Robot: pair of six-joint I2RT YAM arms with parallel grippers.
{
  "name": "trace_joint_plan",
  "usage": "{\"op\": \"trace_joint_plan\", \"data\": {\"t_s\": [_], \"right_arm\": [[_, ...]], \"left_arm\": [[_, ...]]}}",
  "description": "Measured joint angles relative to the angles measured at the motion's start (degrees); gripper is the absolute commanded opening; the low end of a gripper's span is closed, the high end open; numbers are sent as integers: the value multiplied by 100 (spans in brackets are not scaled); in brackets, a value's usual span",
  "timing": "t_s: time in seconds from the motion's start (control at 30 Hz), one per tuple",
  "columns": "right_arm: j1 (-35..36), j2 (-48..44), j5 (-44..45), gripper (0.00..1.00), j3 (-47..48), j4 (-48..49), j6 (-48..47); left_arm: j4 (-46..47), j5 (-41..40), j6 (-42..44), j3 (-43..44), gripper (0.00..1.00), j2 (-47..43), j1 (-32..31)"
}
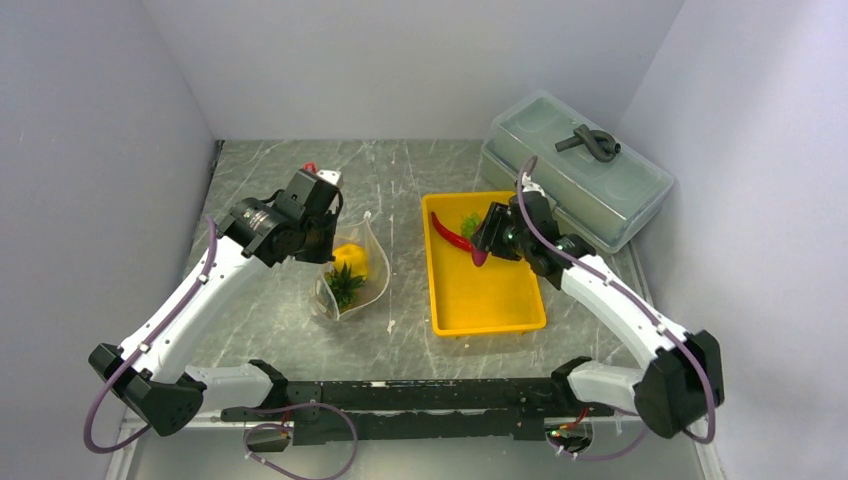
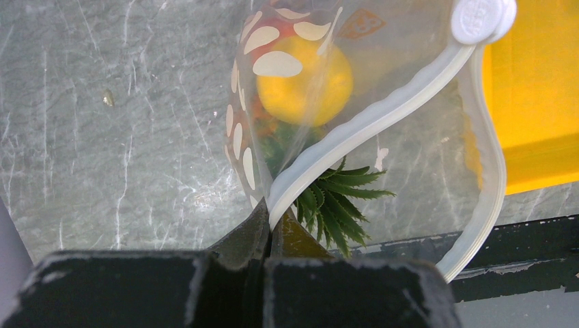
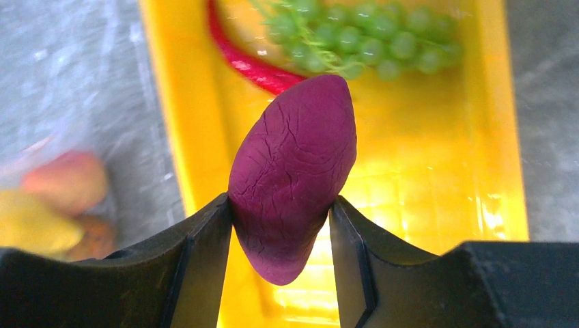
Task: Place the food in the zip-top bag and seal the zipper
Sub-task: Pick up the fake fruit from the bin, then place the fake fruit in the zipper food storage bag.
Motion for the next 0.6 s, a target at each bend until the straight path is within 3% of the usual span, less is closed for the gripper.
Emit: {"op": "trace_joint_plan", "data": {"t_s": [0.27,0.6], "right_arm": [[509,-713,-1276,0,26,531,-638],[1668,-708,-1414,0,660,586,-1207]], "left_arm": [[4,0,-2,0,0,0,0],[2,0,-2,0,0,0,0]]}}
